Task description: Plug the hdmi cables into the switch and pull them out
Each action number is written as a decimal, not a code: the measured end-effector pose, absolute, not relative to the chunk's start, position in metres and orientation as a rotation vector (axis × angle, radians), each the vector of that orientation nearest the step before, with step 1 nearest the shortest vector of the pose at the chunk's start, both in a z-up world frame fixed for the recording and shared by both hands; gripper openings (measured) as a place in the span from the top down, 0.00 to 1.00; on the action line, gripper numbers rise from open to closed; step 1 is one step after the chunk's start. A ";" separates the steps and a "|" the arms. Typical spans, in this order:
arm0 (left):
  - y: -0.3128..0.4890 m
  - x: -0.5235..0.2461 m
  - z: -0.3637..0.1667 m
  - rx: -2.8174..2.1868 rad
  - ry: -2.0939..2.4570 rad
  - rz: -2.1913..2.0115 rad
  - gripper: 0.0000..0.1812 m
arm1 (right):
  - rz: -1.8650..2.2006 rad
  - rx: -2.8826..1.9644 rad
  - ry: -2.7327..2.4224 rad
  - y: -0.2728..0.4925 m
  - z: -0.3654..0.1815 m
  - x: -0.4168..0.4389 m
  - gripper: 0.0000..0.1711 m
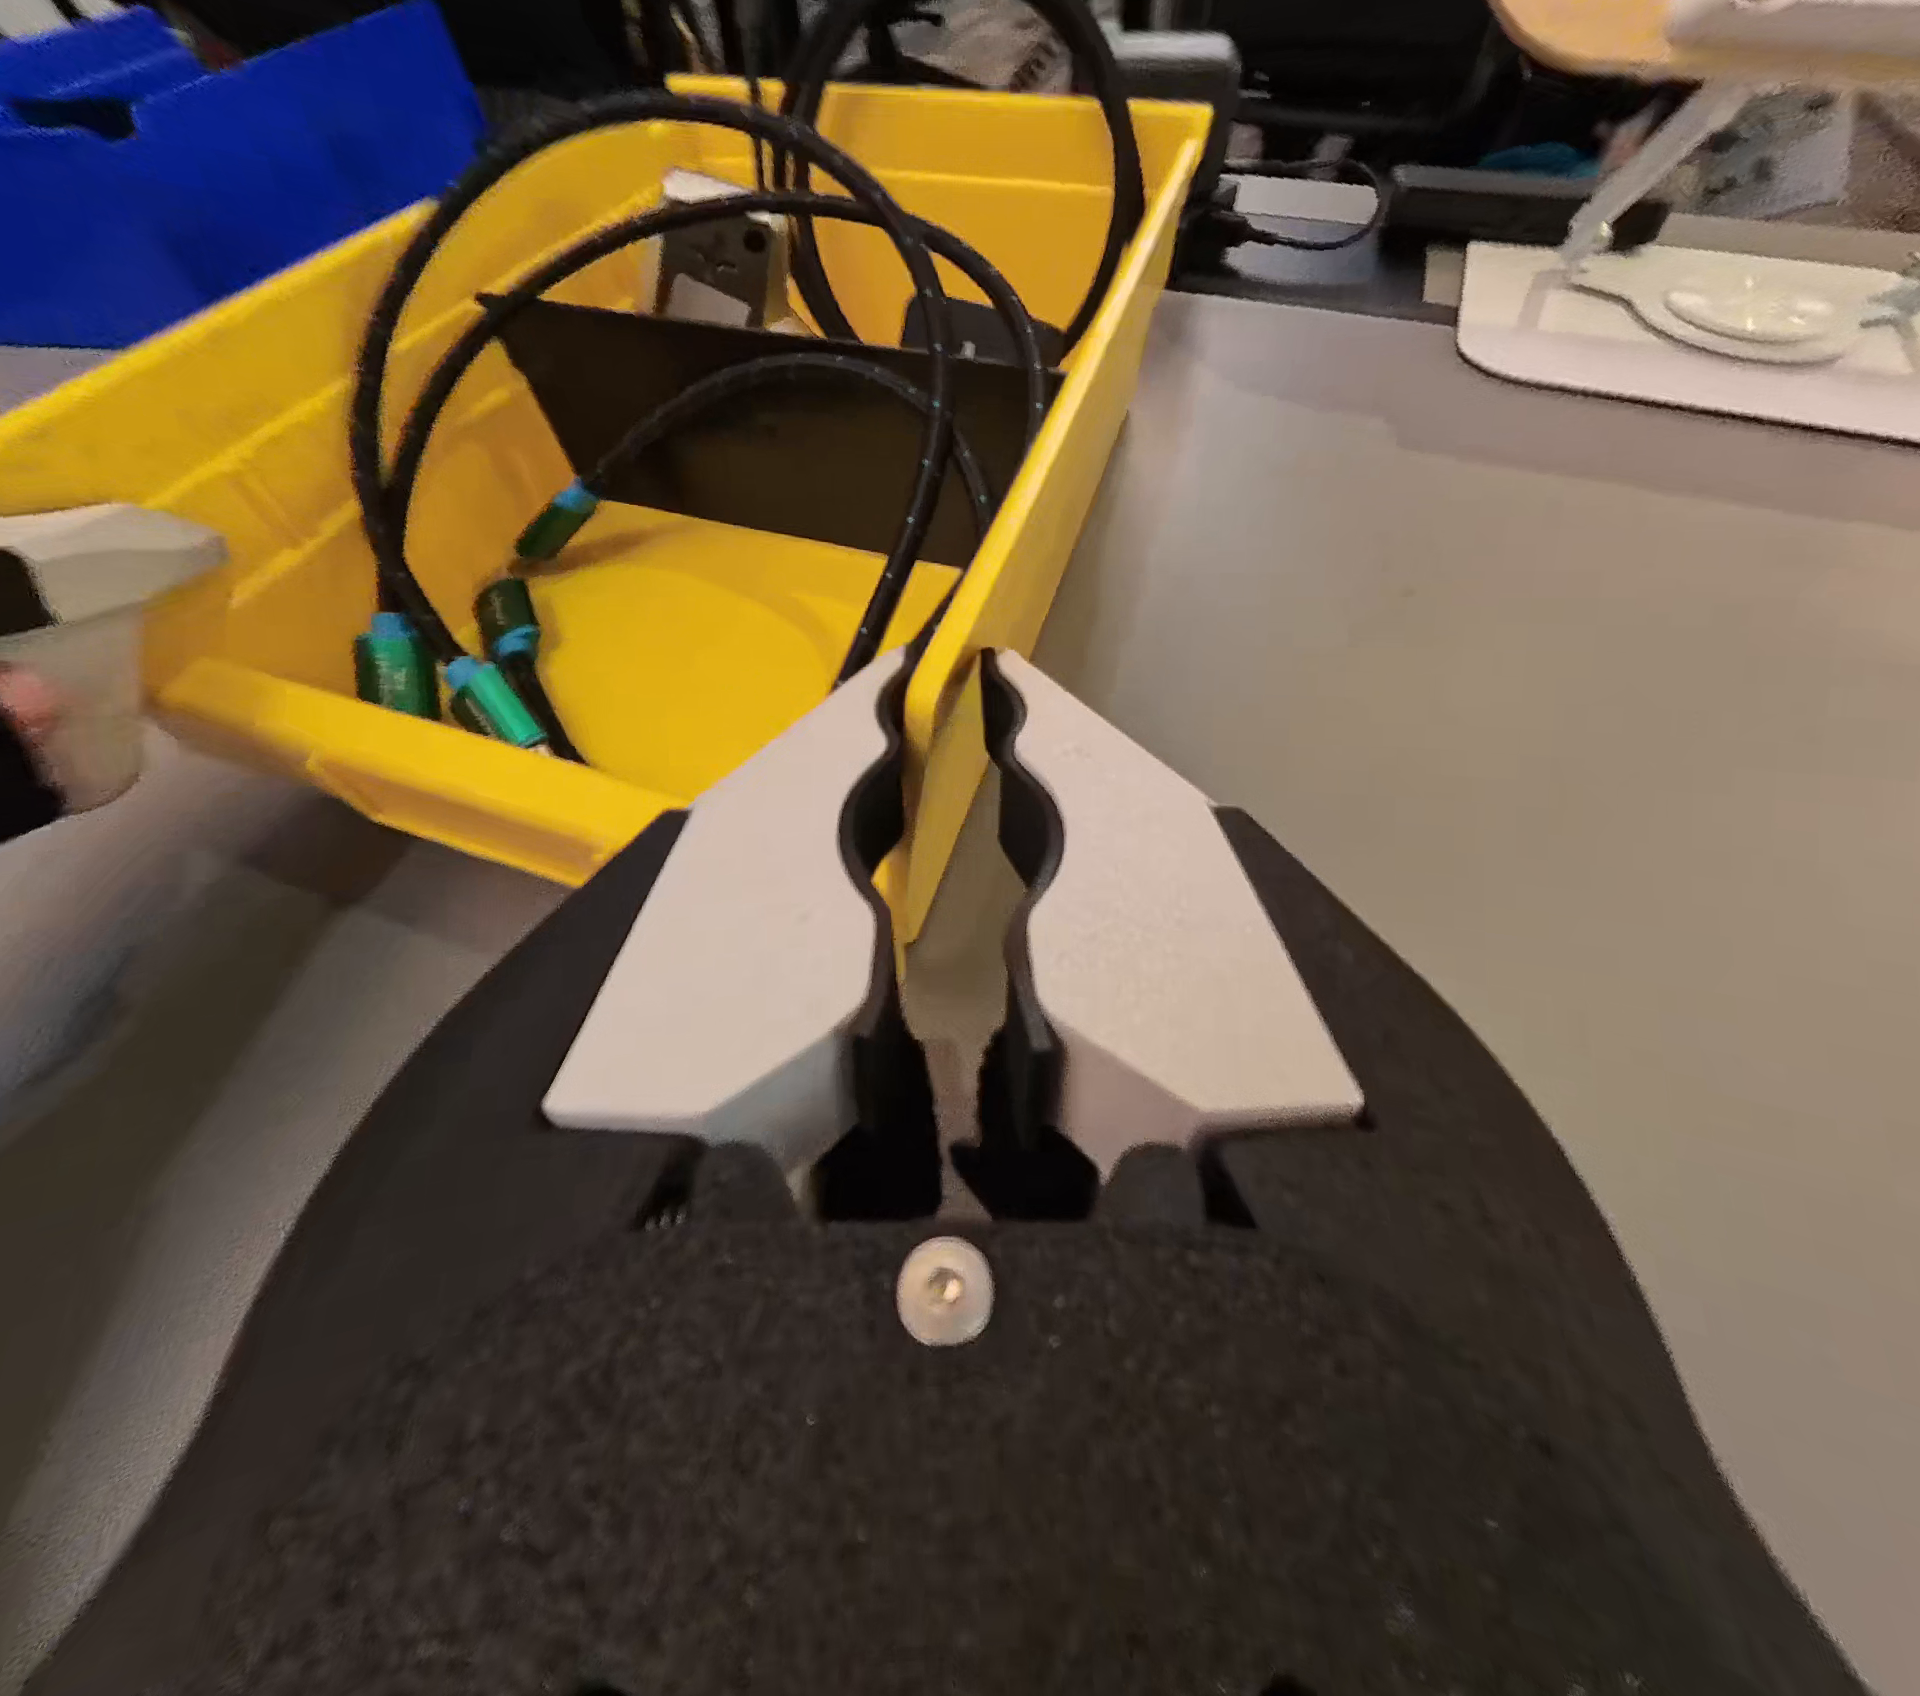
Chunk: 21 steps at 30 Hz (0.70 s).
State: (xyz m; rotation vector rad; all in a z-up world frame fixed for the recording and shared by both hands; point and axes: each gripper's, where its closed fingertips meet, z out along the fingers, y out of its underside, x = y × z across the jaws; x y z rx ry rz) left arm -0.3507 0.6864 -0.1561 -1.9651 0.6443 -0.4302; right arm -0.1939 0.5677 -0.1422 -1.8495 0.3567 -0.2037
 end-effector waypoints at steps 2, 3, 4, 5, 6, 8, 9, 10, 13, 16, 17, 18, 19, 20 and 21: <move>0.686 -0.352 -0.149 -1.933 0.616 -0.439 0.97 | -0.135 -1.822 0.255 0.559 -0.127 -0.203 0.90; 0.685 -0.353 -0.143 -1.909 0.598 -0.440 0.95 | -0.090 -1.829 0.194 0.553 -0.122 -0.210 0.87; 0.684 -0.356 -0.136 -1.888 0.575 -0.434 0.94 | -0.049 -1.851 0.135 0.546 -0.121 -0.215 0.86; 0.682 -0.360 -0.128 -1.867 0.548 -0.429 0.90 | -0.018 -1.865 0.088 0.536 -0.120 -0.218 0.86; 0.677 -0.363 -0.120 -1.845 0.528 -0.430 0.87 | 0.010 -1.872 0.047 0.525 -0.118 -0.218 0.86; 0.663 -0.366 -0.105 -1.798 0.505 -0.446 0.86 | 0.042 -1.888 -0.004 0.502 -0.118 -0.209 0.86; 0.655 -0.364 -0.100 -1.778 0.503 -0.459 0.86 | 0.043 -1.901 -0.012 0.489 -0.119 -0.200 0.86; 0.646 -0.360 -0.096 -1.762 0.517 -0.481 0.86 | 0.038 -1.911 -0.015 0.476 -0.121 -0.189 0.86; 0.620 -0.340 -0.098 -1.770 0.581 -0.555 0.85 | 0.027 -1.900 0.030 0.428 -0.120 -0.149 0.86; 0.587 -0.318 -0.110 -1.776 0.632 -0.671 0.82 | 0.139 -1.811 0.187 0.371 -0.107 -0.112 0.83; 0.574 -0.313 -0.116 -1.780 0.652 -0.701 0.81 | 0.141 -1.776 0.237 0.351 -0.104 -0.096 0.81; 0.563 -0.310 -0.123 -1.791 0.672 -0.717 0.81 | 0.111 -1.743 0.292 0.331 -0.104 -0.076 0.78; 0.552 -0.307 -0.128 -1.796 0.695 -0.728 0.81 | 0.055 -1.713 0.356 0.309 -0.106 -0.053 0.77; 0.543 -0.304 -0.132 -1.795 0.718 -0.739 0.81 | -0.013 -1.688 0.419 0.288 -0.109 -0.029 0.77; 0.536 -0.303 -0.134 -1.792 0.736 -0.745 0.81 | -0.079 -1.672 0.472 0.268 -0.114 -0.008 0.76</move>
